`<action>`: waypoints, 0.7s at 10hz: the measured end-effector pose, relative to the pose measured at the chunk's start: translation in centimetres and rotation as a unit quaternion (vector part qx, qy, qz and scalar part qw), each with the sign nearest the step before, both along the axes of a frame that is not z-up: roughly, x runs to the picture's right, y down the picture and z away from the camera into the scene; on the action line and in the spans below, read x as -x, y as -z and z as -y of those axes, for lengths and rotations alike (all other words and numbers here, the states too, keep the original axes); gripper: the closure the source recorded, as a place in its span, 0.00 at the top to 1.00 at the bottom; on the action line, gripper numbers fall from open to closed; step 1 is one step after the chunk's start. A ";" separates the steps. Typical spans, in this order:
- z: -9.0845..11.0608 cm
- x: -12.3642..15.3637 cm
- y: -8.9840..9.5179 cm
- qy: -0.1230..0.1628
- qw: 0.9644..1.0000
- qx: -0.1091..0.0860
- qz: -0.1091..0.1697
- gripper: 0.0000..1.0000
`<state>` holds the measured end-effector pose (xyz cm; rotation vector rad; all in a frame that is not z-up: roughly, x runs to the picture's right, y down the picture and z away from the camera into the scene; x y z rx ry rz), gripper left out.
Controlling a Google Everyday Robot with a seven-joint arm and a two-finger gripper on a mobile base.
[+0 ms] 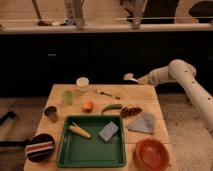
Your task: Place brush in table surface
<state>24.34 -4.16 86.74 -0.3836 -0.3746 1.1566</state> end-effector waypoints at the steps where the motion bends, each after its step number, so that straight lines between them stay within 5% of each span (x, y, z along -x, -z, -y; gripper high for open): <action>1: -0.7 -0.5 -0.7 -0.001 1.000 0.009 -0.007 0.00; 7: -4.4 0.2 -4.4 0.029 0.997 0.061 -0.034 0.00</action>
